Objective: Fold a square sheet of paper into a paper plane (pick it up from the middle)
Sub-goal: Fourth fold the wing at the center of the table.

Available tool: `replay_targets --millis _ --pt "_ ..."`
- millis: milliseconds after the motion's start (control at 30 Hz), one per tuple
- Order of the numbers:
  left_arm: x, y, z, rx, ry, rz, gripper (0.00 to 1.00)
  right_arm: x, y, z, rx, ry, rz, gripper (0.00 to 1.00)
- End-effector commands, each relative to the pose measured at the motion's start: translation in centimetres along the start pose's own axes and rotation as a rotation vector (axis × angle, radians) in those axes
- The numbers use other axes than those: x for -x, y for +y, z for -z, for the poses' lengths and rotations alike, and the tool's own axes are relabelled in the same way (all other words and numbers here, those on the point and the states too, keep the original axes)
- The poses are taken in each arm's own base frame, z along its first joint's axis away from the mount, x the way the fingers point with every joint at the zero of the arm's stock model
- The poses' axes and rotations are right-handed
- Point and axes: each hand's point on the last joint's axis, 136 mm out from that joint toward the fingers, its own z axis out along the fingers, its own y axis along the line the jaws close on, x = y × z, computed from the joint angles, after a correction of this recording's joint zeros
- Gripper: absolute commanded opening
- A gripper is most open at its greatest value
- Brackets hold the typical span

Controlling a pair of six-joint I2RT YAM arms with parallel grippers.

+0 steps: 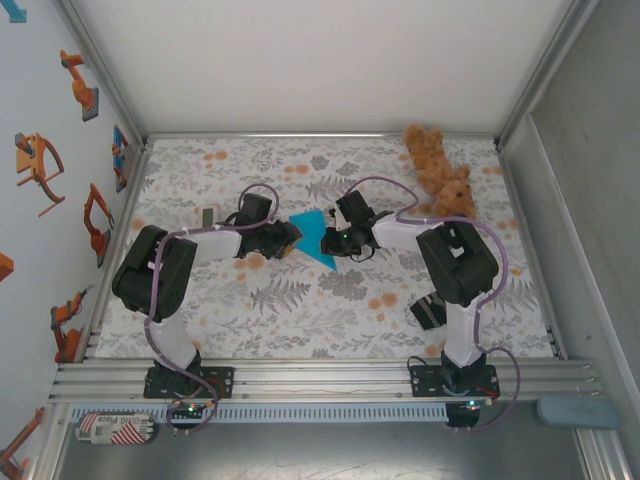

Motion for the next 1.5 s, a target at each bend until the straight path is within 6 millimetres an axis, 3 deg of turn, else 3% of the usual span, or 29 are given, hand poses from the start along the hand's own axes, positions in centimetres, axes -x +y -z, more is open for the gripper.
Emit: replay_targets --millis 0,300,1133,1467 --pt "-0.2 -0.4 -0.6 0.000 0.022 -0.002 0.36 -1.3 -1.7 -0.9 -0.033 0.040 -0.043 0.11" --pt "-0.3 0.0 -1.1 0.019 0.032 -0.002 0.37 -1.4 -1.9 -1.0 -0.029 0.046 -0.047 0.11" --pt "0.1 -2.7 -1.0 -0.094 0.046 -0.051 0.30 -1.4 -1.9 -0.9 -0.027 0.045 -0.042 0.10" --pt "0.5 -2.3 -1.4 -0.090 0.054 -0.044 0.26 -1.4 -1.9 -0.9 -0.025 0.043 -0.042 0.11"
